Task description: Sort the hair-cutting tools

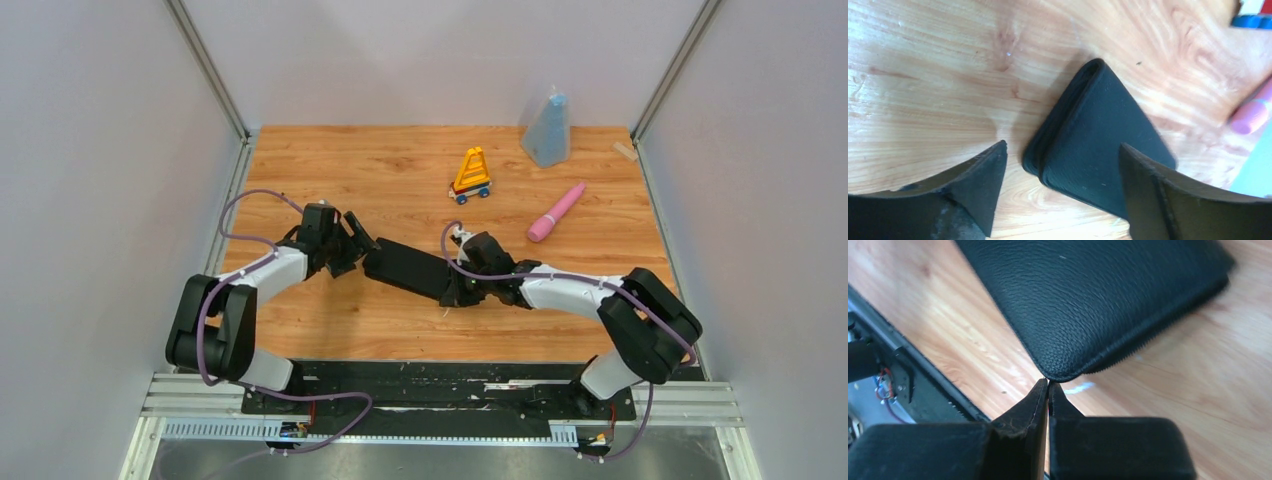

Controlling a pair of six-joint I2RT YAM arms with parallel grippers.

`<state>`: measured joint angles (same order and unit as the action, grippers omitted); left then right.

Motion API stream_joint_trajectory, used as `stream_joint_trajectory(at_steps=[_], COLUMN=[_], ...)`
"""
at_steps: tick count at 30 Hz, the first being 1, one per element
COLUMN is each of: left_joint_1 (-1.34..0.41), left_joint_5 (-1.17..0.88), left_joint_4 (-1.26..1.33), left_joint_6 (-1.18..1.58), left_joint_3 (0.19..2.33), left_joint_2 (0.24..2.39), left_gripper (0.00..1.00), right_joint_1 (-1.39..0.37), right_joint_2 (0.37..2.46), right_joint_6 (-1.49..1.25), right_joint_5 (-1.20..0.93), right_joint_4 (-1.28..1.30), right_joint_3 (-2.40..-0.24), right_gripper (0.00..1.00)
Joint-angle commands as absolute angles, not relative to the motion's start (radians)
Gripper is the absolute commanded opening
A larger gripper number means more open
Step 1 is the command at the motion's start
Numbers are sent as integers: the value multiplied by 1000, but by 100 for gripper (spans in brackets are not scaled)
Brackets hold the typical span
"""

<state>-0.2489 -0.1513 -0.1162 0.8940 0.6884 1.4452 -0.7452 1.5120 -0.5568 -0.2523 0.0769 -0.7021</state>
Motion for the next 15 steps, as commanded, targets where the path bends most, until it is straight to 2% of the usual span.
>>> stream_joint_trajectory(at_steps=[1,2,6,10,15], left_joint_1=[-244,-244,-245,-260,-333], left_joint_5=[-144,-144,-148,-216,-277], left_joint_4=[-143,-146,-163,-107,26], left_joint_6=[870,874,903,972,1070], left_joint_3=[726,710,623,508,453], left_joint_2=[1411,1380,1271,1192,1216], left_gripper=[93,97,98,92,84], right_joint_1=[-821,-835,-887,-920,-936], right_joint_2=[1573,1602,1690,1769,1814], right_joint_6=[-571,-575,-579,-571,-571], right_joint_5=[-316,-319,-325,-322,-321], right_joint_4=[43,37,25,24,23], right_joint_3=[-837,-860,-958,-1024,-1042], right_gripper=[0,0,0,0,0])
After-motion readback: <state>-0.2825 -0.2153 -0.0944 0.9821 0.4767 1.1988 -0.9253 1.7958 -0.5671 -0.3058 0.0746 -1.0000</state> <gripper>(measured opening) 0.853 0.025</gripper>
